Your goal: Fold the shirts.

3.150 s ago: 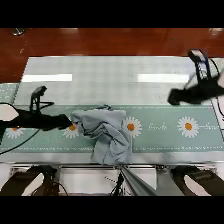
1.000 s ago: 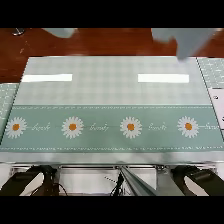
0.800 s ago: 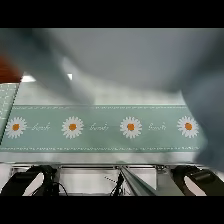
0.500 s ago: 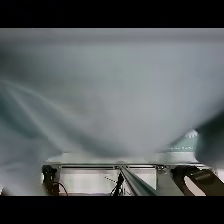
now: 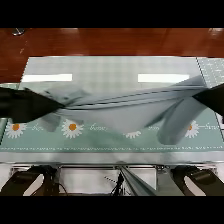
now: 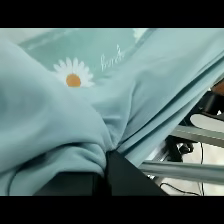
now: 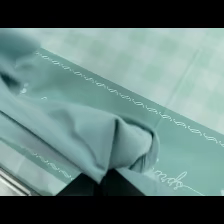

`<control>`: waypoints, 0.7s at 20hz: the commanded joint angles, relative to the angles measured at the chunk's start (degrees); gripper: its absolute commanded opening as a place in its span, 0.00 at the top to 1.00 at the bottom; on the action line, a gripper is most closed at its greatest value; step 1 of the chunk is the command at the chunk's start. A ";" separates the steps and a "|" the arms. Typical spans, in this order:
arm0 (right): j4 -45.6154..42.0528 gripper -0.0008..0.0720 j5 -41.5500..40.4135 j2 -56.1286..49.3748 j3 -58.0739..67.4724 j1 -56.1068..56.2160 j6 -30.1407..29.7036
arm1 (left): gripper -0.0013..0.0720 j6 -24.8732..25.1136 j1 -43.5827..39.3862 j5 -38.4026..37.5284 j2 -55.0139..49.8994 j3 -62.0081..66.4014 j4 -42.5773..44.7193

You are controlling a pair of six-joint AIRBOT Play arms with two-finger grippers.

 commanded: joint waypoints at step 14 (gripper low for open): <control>23.28 0.67 -33.35 -36.61 -8.00 -13.86 -1.16 | 0.45 5.84 -8.48 34.97 -40.04 0.22 -7.34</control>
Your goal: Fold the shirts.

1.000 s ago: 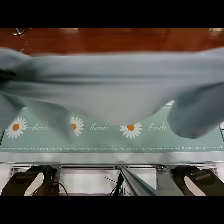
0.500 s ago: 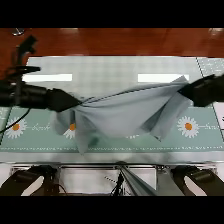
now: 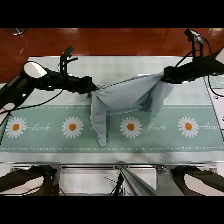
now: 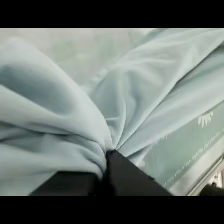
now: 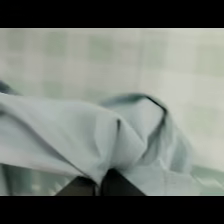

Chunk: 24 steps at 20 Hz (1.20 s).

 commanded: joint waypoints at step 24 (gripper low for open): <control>15.78 0.15 5.62 12.68 -39.26 -34.34 -12.90 | 0.03 6.36 -0.87 10.03 3.91 -29.68 -14.38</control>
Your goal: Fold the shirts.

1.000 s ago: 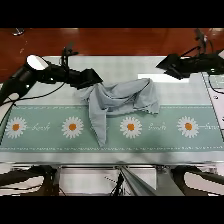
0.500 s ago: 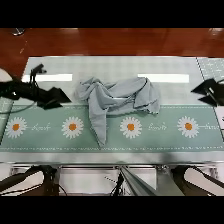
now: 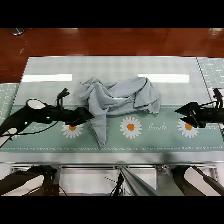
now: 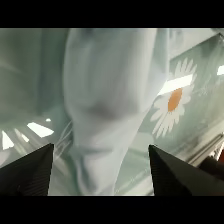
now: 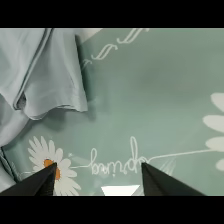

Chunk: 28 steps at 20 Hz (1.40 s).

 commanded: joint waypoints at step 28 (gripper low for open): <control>1.31 0.95 -10.84 -28.76 20.00 27.36 3.48 | 0.95 1.84 -7.21 1.22 -10.80 12.02 -4.09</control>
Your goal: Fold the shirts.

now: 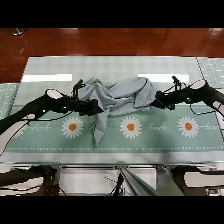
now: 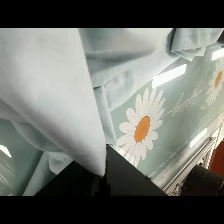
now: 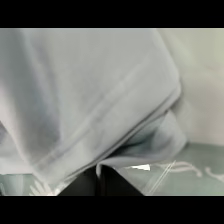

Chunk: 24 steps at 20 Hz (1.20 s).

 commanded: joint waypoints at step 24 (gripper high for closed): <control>-21.05 0.95 15.67 49.57 64.57 0.50 9.11 | 0.96 -9.64 24.90 -23.04 37.75 72.04 24.33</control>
